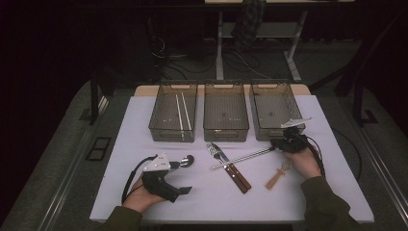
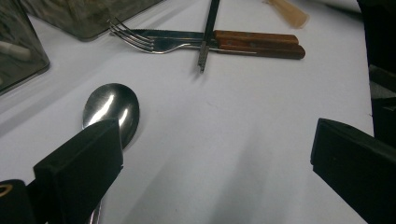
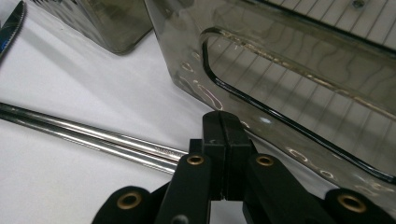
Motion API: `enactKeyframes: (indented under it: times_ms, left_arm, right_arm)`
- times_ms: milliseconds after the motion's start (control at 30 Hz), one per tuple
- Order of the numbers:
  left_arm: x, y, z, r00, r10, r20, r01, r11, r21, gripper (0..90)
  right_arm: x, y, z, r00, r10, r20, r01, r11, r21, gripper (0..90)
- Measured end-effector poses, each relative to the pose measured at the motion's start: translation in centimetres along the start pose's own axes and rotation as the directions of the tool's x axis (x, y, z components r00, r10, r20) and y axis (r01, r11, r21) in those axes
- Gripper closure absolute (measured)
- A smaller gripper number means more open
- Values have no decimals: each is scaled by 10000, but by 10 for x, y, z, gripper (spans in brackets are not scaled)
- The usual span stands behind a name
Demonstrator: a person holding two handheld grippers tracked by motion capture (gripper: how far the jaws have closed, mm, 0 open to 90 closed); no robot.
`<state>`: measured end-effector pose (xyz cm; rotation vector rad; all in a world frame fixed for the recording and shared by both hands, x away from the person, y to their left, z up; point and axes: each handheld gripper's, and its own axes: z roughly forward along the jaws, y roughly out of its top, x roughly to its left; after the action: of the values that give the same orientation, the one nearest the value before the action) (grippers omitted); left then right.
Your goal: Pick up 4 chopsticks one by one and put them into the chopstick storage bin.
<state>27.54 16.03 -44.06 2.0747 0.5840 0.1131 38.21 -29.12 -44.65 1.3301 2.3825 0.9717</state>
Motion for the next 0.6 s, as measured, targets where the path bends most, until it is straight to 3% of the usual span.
enactKeyframes:
  times_ms: [600]
  left_arm:
    - [-1, 0, 0, 10000, 39, 32, -39, 10000, 30, 7]
  right_arm:
    - [3, -3, -5, 9994, -319, -132, 325, 9983, 479, 896]
